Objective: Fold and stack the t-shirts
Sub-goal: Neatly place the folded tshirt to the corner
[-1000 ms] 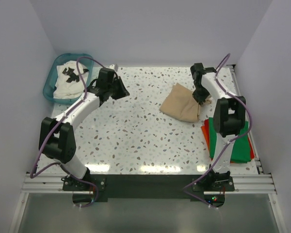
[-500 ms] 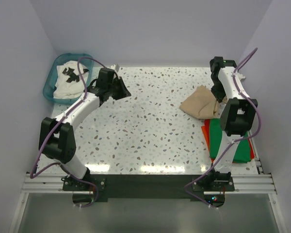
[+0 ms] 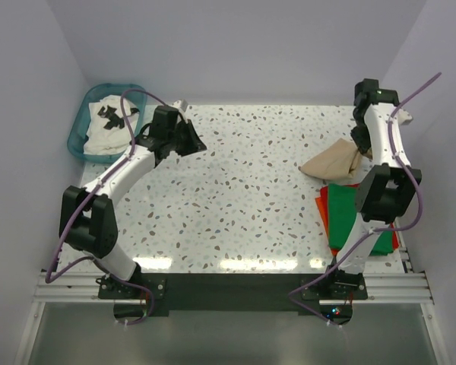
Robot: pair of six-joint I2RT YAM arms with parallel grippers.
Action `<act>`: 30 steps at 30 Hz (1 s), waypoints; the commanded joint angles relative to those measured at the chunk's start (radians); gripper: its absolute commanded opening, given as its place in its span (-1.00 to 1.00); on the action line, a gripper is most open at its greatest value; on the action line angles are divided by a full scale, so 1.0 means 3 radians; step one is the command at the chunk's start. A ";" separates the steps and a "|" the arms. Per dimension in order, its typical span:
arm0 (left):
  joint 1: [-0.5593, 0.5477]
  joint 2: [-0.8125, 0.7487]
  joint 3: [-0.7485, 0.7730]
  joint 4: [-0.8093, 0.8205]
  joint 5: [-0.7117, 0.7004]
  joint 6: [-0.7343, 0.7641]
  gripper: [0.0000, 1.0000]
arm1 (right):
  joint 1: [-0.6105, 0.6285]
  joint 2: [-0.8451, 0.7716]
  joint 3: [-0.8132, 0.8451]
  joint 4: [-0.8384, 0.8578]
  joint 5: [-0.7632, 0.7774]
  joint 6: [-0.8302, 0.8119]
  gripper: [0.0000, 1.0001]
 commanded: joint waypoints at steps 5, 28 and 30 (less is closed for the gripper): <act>0.0009 -0.0145 0.0030 0.0032 0.0101 0.0071 -0.70 | -0.0146 -0.0452 0.0112 -0.0873 -0.0006 -0.0083 -1.00; -0.0027 -0.0262 -0.0098 0.0022 0.0095 0.0036 -0.71 | -0.0299 -0.1225 -0.0102 -0.0868 -0.0144 -0.0379 -1.00; -0.0027 -0.0262 -0.0098 0.0017 0.0095 0.0036 -0.72 | -0.0299 -0.1312 -0.0158 -0.0868 -0.0144 -0.0389 -1.00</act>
